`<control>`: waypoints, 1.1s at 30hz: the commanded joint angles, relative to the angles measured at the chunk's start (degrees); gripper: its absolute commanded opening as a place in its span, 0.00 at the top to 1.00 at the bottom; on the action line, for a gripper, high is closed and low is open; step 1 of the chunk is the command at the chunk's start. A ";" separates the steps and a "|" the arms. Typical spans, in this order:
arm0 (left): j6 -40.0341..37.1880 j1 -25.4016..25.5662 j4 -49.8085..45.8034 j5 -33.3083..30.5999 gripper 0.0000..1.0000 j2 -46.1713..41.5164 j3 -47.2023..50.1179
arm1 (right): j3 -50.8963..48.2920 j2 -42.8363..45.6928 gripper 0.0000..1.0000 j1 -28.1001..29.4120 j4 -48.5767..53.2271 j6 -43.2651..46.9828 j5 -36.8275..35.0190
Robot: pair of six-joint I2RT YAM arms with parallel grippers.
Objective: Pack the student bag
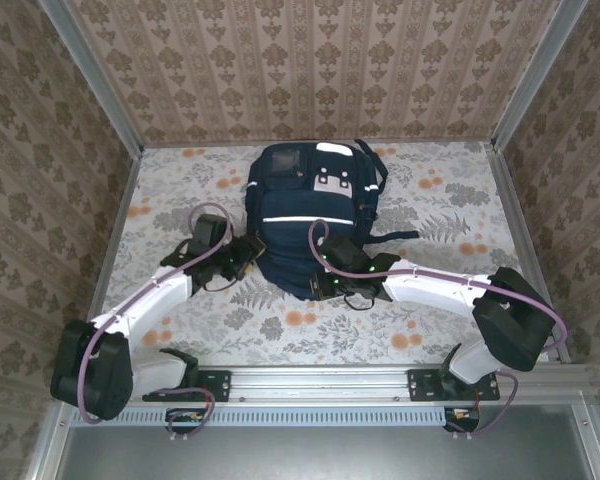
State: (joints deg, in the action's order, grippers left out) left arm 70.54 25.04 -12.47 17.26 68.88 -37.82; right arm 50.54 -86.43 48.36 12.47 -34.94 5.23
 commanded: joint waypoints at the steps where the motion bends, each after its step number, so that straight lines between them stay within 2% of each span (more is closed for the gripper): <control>1: 4.77 3.34 1.54 0.38 0.50 0.77 1.36 | 1.94 -0.14 1.00 1.06 -2.62 -1.26 2.79; 7: 7.60 8.46 4.19 -3.07 0.52 5.21 1.39 | 0.56 0.07 1.00 1.22 -4.13 -1.89 1.88; 12: 7.87 9.25 6.61 -4.27 0.54 11.25 0.25 | -0.40 -0.03 1.00 1.28 -5.19 -2.26 2.15; 18: 3.85 7.39 1.55 -9.26 0.83 9.11 -0.55 | 0.25 -0.39 1.00 1.21 -2.78 -0.31 0.58; 22: -1.41 4.70 -4.57 -12.45 0.91 3.50 -1.05 | 0.67 -1.22 1.00 1.29 -2.39 0.26 0.04; 25: -3.49 1.56 -7.09 -11.90 0.91 0.10 0.17 | 2.16 -3.09 1.00 1.23 -1.99 0.74 0.32; 28: -5.66 -4.29 -8.49 -9.79 0.90 -2.45 1.66 | 3.58 -4.46 1.00 1.21 -1.33 1.39 0.13; 33: -13.29 -9.90 -13.39 -8.36 0.75 -2.88 -1.47 | 6.97 -7.34 1.00 1.22 -1.22 1.83 1.93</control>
State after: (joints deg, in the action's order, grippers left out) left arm 64.14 18.04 -20.36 12.10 67.20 -36.82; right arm 55.29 -92.07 50.24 8.19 -34.22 7.57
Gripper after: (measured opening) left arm 0.218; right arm 0.062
